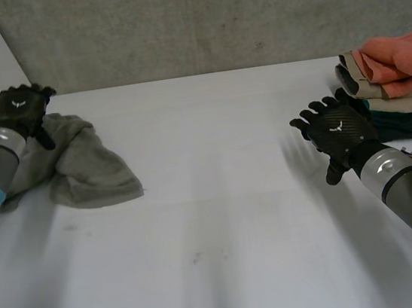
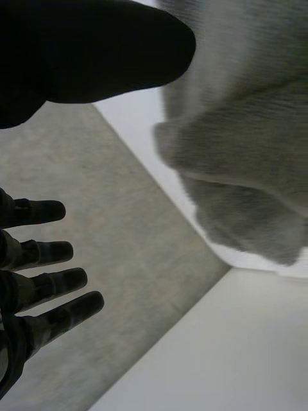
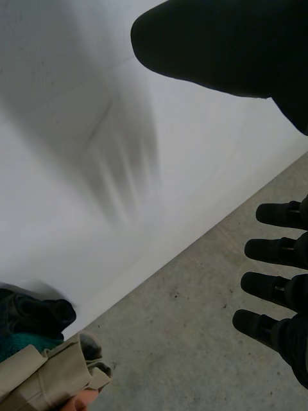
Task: Fold the laundry.
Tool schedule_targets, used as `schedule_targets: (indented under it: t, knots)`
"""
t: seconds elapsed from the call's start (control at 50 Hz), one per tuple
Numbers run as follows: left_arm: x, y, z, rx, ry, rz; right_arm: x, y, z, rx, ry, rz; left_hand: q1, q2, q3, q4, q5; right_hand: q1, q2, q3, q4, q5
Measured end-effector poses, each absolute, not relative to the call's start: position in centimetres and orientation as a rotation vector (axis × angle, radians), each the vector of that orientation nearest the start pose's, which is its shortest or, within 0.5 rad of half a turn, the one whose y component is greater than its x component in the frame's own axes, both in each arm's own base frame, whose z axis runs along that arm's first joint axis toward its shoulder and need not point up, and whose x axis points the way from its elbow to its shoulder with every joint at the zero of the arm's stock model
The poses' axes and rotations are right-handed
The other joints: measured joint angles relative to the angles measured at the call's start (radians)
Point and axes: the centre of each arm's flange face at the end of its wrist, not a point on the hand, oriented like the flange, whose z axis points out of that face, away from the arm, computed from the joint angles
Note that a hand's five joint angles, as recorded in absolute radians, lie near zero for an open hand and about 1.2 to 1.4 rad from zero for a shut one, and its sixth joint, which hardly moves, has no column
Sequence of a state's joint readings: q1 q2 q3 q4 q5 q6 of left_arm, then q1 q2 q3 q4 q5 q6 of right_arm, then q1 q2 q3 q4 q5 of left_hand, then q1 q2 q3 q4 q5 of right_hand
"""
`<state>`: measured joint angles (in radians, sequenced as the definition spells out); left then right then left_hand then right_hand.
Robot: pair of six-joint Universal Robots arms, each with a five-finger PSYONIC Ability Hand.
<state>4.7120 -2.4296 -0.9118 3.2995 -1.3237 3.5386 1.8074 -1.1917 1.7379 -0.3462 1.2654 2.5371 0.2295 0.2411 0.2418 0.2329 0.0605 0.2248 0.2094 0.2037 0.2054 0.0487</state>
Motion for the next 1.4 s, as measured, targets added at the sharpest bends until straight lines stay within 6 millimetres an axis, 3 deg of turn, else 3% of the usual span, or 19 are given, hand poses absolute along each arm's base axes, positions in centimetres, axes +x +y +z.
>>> schedule_targets:
  t: [0.22, 0.28, 0.34, 0.36, 0.4, 0.48, 0.56, 0.64, 0.7, 0.72, 0.78, 0.88, 0.96, 1.02, 1.12, 1.22, 1.26, 1.32, 1.4]
  knots:
    - [-13.5, -50.9, 12.1, 0.687, 2.146, -2.063, 23.4, -29.8, 16.1, -1.257, 2.082, -1.986, 0.011, 0.020, 0.007, 0.021, 0.027, 0.000, 0.000, 0.000, 0.000, 0.000]
    - [-13.5, -51.4, 11.0, 0.688, 2.150, -2.059, 23.3, -29.9, 15.8, -1.258, 2.088, -1.981, 0.201, 0.177, 0.161, 0.174, 0.175, 0.000, 0.000, 0.000, 0.000, 0.000]
    - [-13.5, -51.8, 10.4, 0.686, 2.143, -2.063, 23.3, -30.0, 15.6, -1.260, 2.092, -1.975, 0.565, 0.519, 0.515, 0.508, 0.486, 0.000, 0.000, 0.000, 0.000, 0.000]
    - [-13.5, -52.0, 10.3, 0.684, 2.136, -2.067, 23.3, -30.0, 15.6, -1.261, 2.094, -1.973, 0.803, 0.763, 0.756, 0.754, 0.715, 0.000, 0.000, 0.000, 0.000, 0.000]
    - [-13.5, -52.2, 10.3, 0.679, 2.122, -2.073, 23.3, -30.0, 15.4, -1.265, 2.096, -1.971, 0.890, 0.908, 0.898, 0.912, 0.865, 0.000, 0.000, 0.000, 0.000, 0.000]
    - [-13.8, -52.5, 11.2, 0.652, 2.080, -2.080, 23.3, -30.1, 15.3, -1.274, 2.099, -1.971, 0.890, 0.950, 0.942, 0.962, 0.890, 0.000, 0.000, 0.000, 0.000, 0.000]
    - [-15.2, -51.8, 14.9, 0.622, 2.003, -2.112, 23.2, -30.2, 15.4, -1.276, 2.101, -1.977, 0.890, 0.951, 0.943, 0.962, 0.890, 0.000, 0.000, 0.000, 0.000, 0.000]
    - [-17.7, -49.4, 21.0, 0.620, 1.904, -2.201, 23.0, -30.3, 15.6, -1.273, 2.103, -1.986, 0.890, 0.951, 0.943, 0.962, 0.890, 0.000, 0.000, 0.000, 0.000, 0.000]
    - [-20.6, -46.0, 26.0, 0.652, 1.833, -2.312, 23.0, -30.4, 15.7, -1.268, 2.104, -1.991, 0.890, 0.951, 0.943, 0.962, 0.890, 0.000, 0.000, 0.000, 0.000, 0.000]
    - [-21.1, -45.4, 26.6, 0.659, 1.827, -2.329, 22.9, -30.4, 15.7, -1.266, 2.105, -1.993, 0.890, 0.951, 0.944, 0.963, 0.890, 0.000, 0.000, 0.000, 0.000, 0.000]
    - [-25.0, -40.4, 30.2, 0.730, 1.802, -2.464, 22.8, -30.5, 16.0, -1.257, 2.103, -2.004, 0.890, 0.952, 0.946, 0.966, 0.890, 0.000, 0.000, 0.000, 0.000, 0.000]
    - [-30.5, -31.9, 32.9, 0.884, 1.844, -2.646, 22.3, -30.8, 17.1, -1.222, 2.108, -2.045, 0.890, 0.952, 0.946, 0.966, 0.890, 0.000, 0.000, 0.000, 0.000, 0.000]
    - [-32.9, -28.0, 32.3, 0.992, 1.914, -2.684, 21.8, -31.0, 17.7, -1.185, 2.119, -2.072, 0.890, 0.952, 0.946, 0.966, 0.890, 0.000, 0.000, 0.000, 0.000, 0.000]
    - [-35.2, -25.1, 29.6, 1.126, 2.030, -2.636, 21.3, -31.3, 18.3, -1.130, 2.133, -2.091, 0.890, 0.952, 0.946, 0.966, 0.890, 0.000, 0.000, 0.000, 0.000, 0.000]
    - [-37.6, -23.2, 24.3, 1.287, 2.183, -2.482, 20.9, -31.6, 18.6, -1.068, 2.143, -2.091, 0.881, 0.937, 0.939, 0.959, 0.884, 0.000, 0.000, 0.000, 0.000, 0.000]
    - [-38.7, -22.1, 18.5, 1.436, 2.330, -2.237, 21.0, -31.5, 18.5, -1.045, 2.157, -2.062, 0.060, 0.147, 0.152, 0.152, 0.129, 0.000, 0.000, 0.000, 0.000, 0.000]
    - [-38.7, -21.8, 17.4, 1.484, 2.354, -2.155, 21.0, -31.5, 18.4, -1.044, 2.170, -2.040, 0.007, 0.025, 0.027, 0.026, 0.015, 0.000, 0.000, 0.000, 0.000, 0.000]
    - [-38.3, -21.5, 17.6, 1.519, 2.344, -2.104, 21.1, -31.3, 18.1, -1.048, 2.191, -2.000, 0.006, -0.003, 0.001, 0.000, -0.003, 0.000, 0.000, 0.000, 0.000, 0.000]
    - [-37.3, -21.5, 20.1, 1.496, 2.289, -2.142, 21.1, -31.1, 17.8, -1.055, 2.219, -1.947, 0.007, -0.004, 0.001, 0.000, -0.003, 0.000, 0.000, 0.000, 0.000, 0.000]
